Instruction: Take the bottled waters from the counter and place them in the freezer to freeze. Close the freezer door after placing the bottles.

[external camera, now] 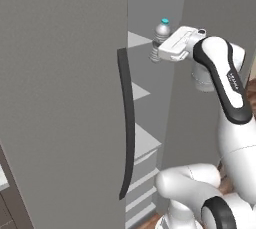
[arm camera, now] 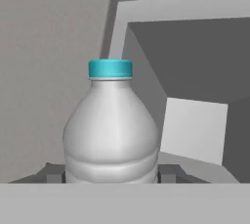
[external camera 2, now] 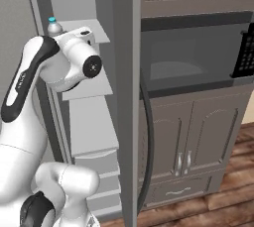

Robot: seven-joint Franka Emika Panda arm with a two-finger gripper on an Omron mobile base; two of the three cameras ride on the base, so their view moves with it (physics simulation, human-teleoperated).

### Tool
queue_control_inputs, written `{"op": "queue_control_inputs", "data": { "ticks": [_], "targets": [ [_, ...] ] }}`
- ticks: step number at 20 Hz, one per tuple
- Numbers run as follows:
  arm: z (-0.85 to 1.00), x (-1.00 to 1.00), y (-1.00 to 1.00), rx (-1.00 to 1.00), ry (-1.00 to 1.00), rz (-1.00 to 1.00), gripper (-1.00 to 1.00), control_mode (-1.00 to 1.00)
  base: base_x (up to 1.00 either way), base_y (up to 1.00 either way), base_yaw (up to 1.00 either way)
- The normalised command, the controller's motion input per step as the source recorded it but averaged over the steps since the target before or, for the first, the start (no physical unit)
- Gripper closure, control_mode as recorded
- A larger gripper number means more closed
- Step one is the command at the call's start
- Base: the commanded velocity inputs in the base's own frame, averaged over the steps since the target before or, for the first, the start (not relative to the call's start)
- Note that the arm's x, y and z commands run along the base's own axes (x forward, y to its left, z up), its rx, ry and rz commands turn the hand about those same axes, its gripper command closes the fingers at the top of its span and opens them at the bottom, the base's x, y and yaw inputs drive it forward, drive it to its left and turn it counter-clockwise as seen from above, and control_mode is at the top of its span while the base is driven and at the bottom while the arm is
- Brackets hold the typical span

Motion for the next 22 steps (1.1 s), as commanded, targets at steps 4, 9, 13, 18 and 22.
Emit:
{"op": "queue_control_inputs", "data": {
  "ticks": [4, 9, 13, 18, 22],
  "targets": [
    [0.44, 0.31, 0.00, 0.00, 0.00, 0.00, 1.00, -1.00, 0.00, 0.00, 0.00],
    [0.04, 0.29, 0.00, -0.03, 0.00, 0.00, 1.00, -1.00, 0.00, 0.00, 0.00],
    [0.00, 0.35, 0.04, -0.02, 0.00, 0.00, 1.00, -1.00, 0.00, 0.00, 0.00],
    [0.00, 0.32, 0.29, 0.00, 0.00, -0.03, 1.00, -1.00, 0.00, 0.00, 0.00],
    [0.00, 0.28, 0.41, 0.00, 0.00, -0.06, 1.00, -1.00, 0.00, 0.00, 0.00]
  ]
}}
